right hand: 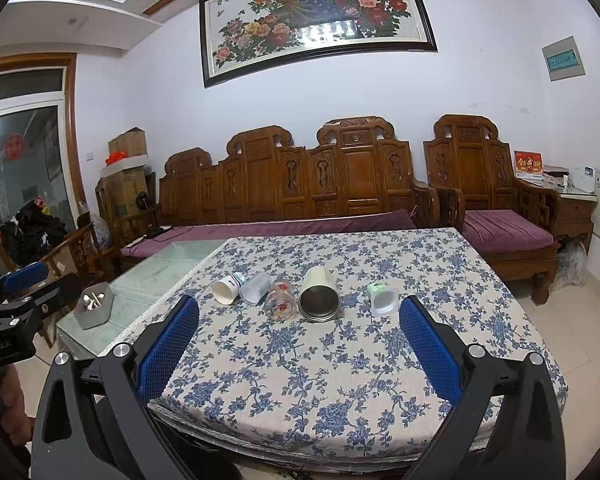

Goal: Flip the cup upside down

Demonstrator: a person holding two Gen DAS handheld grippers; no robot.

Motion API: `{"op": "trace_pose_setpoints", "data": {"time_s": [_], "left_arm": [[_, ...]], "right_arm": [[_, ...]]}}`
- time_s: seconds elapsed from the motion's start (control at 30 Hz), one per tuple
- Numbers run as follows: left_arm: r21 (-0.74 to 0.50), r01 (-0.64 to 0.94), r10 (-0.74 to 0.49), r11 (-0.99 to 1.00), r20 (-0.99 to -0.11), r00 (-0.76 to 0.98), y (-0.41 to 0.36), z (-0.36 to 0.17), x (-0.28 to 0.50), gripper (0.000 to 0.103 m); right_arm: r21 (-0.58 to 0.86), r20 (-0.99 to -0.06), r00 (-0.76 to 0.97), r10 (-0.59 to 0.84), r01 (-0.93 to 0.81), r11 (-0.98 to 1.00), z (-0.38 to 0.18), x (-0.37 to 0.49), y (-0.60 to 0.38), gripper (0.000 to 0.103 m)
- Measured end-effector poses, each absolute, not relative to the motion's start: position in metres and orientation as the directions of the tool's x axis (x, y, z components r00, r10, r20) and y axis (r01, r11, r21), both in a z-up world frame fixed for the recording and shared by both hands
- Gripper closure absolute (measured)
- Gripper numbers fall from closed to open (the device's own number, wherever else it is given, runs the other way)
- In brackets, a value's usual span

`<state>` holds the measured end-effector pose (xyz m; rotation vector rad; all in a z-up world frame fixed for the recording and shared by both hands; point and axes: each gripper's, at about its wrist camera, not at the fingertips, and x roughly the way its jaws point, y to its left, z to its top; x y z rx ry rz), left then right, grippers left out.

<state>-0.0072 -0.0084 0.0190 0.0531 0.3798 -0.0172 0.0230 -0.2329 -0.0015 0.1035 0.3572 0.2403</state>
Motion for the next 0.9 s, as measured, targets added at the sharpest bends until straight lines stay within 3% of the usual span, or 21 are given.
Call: {"op": "trace_pose_setpoints", "data": {"time_s": [0.43,0.9], "left_arm": [[0.071,0.075,-0.031,0.995,-0.487,0.873,-0.010,-0.006,0.050,0.009],[0.070,0.166,-0.086,0.984,-0.626,0.775,-0.023,-0.047,0.155,0.009]], "right_arm": [[0.130,-0.415,0.873,0.256,-0.222,0.966,-0.022,0.081,-0.241,0.003],[0.128,-0.595,0.759,0.265,-0.235,0.963,-0.066,0.208,-0.263,0.022]]}}
